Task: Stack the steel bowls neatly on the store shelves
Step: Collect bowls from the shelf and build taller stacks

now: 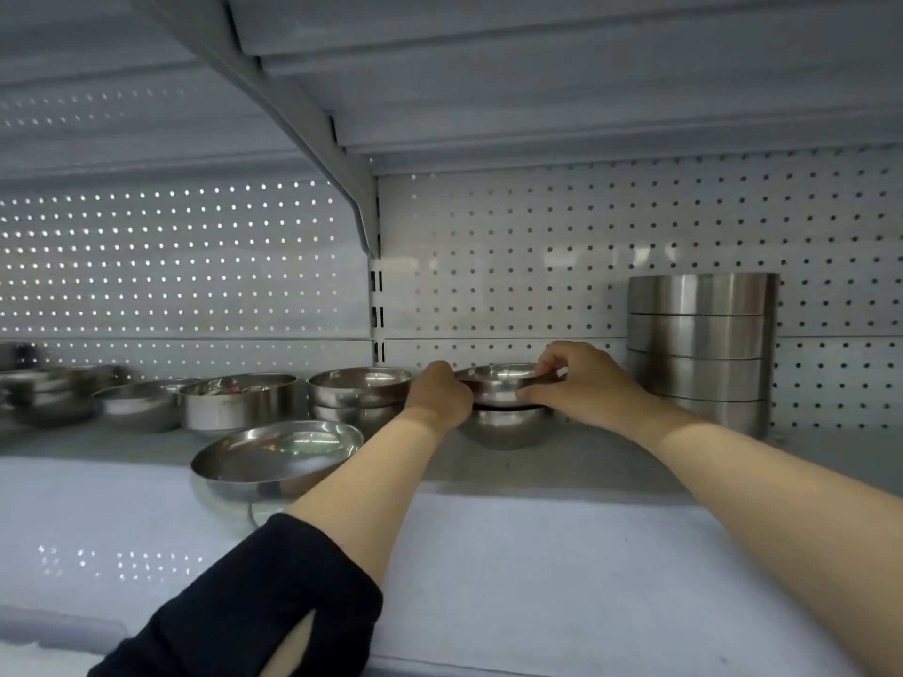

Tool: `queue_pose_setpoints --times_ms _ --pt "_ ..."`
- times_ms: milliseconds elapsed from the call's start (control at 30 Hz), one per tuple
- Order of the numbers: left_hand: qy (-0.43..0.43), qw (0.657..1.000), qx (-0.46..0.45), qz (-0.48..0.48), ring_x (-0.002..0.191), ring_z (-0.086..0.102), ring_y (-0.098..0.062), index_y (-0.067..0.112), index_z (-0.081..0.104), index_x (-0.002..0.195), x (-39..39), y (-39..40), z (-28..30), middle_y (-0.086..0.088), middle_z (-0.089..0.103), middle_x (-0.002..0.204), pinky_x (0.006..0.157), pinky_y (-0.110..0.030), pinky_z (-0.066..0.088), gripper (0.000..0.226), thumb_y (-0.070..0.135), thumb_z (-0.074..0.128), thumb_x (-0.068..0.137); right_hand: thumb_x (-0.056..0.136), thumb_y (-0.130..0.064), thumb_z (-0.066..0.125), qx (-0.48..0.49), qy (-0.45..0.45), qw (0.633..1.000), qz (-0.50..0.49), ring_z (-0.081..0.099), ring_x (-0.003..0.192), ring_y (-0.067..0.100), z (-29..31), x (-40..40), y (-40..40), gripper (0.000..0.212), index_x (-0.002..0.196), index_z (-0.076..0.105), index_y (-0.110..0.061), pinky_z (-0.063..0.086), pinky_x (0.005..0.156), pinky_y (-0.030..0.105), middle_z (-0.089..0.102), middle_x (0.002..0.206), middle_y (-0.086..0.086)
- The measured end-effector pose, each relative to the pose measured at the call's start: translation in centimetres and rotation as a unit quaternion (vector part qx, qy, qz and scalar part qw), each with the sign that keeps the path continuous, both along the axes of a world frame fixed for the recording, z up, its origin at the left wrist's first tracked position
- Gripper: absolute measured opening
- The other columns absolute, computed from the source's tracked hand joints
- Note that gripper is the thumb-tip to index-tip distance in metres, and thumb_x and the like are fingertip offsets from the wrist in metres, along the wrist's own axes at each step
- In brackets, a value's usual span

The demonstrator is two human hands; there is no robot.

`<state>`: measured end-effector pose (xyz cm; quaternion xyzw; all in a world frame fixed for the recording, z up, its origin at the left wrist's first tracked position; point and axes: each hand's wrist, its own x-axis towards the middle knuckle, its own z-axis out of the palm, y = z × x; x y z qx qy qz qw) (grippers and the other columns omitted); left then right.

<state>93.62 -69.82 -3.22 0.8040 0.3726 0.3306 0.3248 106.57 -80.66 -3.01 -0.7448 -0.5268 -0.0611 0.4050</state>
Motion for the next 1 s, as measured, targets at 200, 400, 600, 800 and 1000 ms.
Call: queue_pose_setpoints --times_ms 200,400,600,800,1000 --pt "0.056 0.998 0.013 0.000 0.116 0.051 -0.032 -0.005 0.047 0.121 -0.5 -0.5 0.1 -0.021 0.052 0.126 0.090 -0.028 0.040 0.033 -0.003 0.032 0.091 0.072 -0.039 0.075 -0.011 -0.015 1.000 -0.006 0.058 0.087 0.013 -0.3 -0.1 0.0 0.029 0.085 0.060 -0.018 0.046 0.075 0.028 0.062 0.093 -0.003" --pt "0.054 0.999 0.003 -0.001 0.117 0.051 -0.034 -0.006 0.048 0.121 -0.8 -0.8 0.1 -0.022 0.053 0.126 0.097 -0.032 0.042 0.035 -0.004 0.032 0.090 0.074 -0.037 0.074 -0.017 -0.026 1.000 -0.006 0.057 0.085 0.013 -0.5 -0.1 0.0 0.026 0.085 0.060 -0.018 0.046 0.073 0.028 0.062 0.092 -0.001" --pt "0.070 0.995 0.069 0.007 0.126 0.046 -0.029 0.002 0.040 0.134 -2.0 -2.8 2.1 -0.014 0.047 0.139 0.099 -0.030 0.040 0.042 0.000 0.035 0.093 0.076 -0.040 0.072 -0.019 -0.096 0.995 -0.029 0.053 0.099 0.013 0.1 -0.8 -0.2 0.031 0.097 0.057 -0.023 0.041 0.075 0.026 0.057 0.108 -0.005" --pt "0.141 0.964 0.212 0.076 0.124 0.048 -0.027 0.010 0.039 0.137 -9.0 -3.2 6.4 -0.010 0.045 0.140 0.092 -0.028 0.044 0.052 -0.002 0.044 0.087 0.081 -0.042 0.067 -0.019 -0.100 0.991 0.084 0.042 0.118 0.006 2.6 -6.1 -0.9 0.038 0.113 0.047 -0.039 0.037 0.090 0.022 0.043 0.121 -0.017" --pt "0.259 0.931 0.218 0.134 0.116 0.055 -0.026 0.010 0.051 0.126 -21.1 0.6 2.0 -0.009 0.057 0.129 0.093 -0.033 0.045 0.040 0.002 0.042 0.088 0.076 -0.044 0.068 -0.149 -0.164 0.955 0.198 0.047 0.099 -0.006 1.7 -13.5 -0.5 0.050 0.121 0.046 -0.043 0.035 0.070 0.005 0.046 0.123 -0.020"
